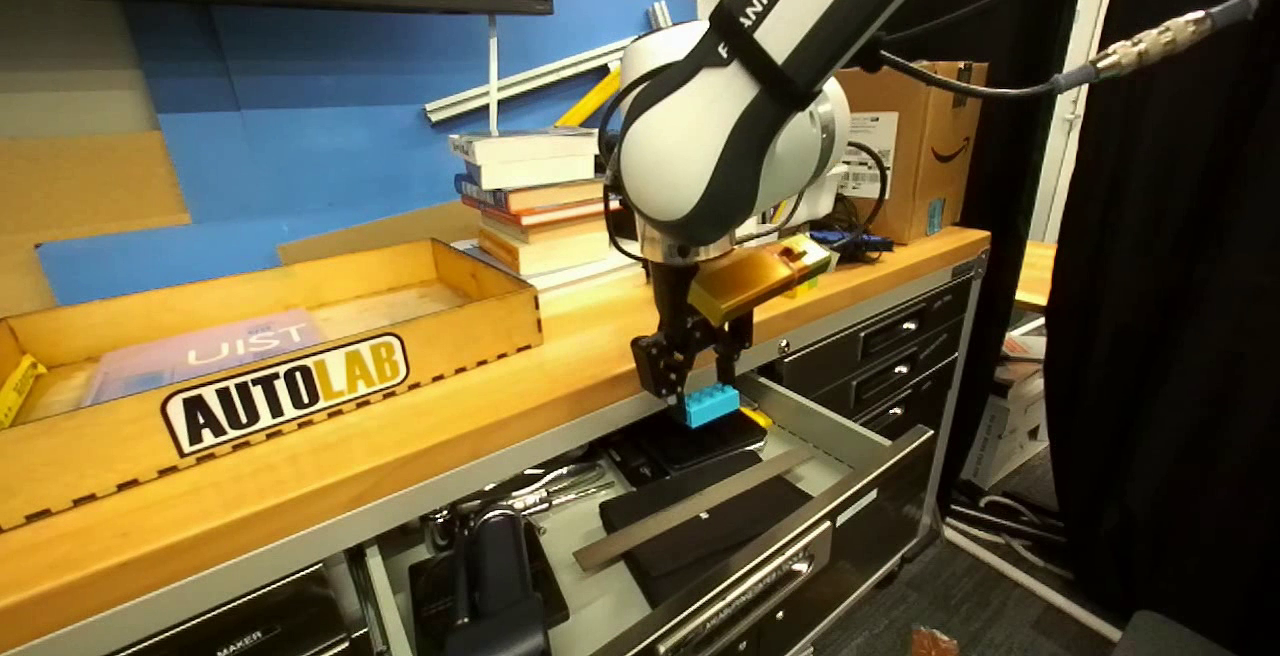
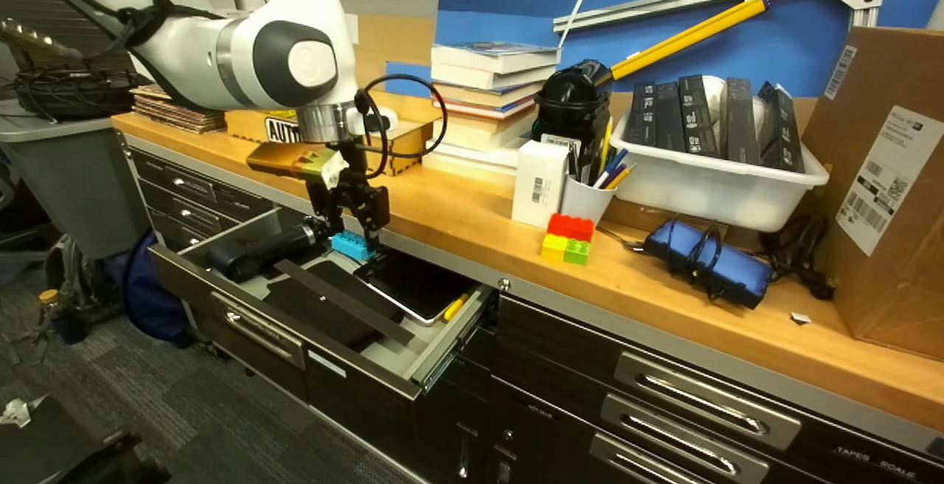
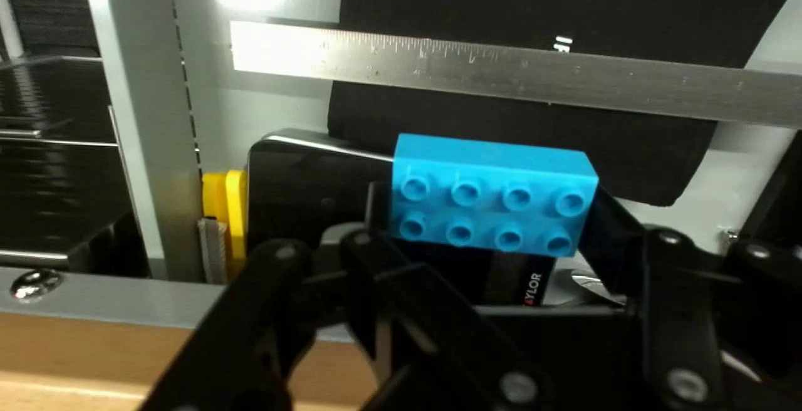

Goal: Put the blue object in the open drawer then close the drawer

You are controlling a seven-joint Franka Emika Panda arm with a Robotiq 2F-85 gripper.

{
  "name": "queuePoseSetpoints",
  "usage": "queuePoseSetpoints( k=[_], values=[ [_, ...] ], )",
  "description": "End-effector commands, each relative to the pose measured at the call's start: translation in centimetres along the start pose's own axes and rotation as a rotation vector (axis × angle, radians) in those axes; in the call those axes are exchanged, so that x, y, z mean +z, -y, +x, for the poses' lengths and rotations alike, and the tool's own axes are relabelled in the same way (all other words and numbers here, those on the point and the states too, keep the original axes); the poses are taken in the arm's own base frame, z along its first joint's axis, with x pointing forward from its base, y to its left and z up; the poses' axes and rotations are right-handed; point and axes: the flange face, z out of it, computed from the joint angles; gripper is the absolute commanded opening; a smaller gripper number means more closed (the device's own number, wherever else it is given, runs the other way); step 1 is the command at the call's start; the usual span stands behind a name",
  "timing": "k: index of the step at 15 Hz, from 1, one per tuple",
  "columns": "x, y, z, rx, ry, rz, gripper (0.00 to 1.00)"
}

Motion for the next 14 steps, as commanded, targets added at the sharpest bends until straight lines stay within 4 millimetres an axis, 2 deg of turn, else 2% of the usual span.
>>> queuePoseSetpoints(
  k=[1,8,9,14],
  values=[
    [0.6,-0.2,-1.4,0.014,-0.030,-0.012,0.47],
    [3.4,0.1,-3.2,-0.010,0.012,-0.060,0.47],
    [3.5,0.3,-2.6,-0.015,0.030,-0.047,0.72],
    [3.8,0.3,-2.9,-0.016,0.037,-0.047,0.72]
  ],
)
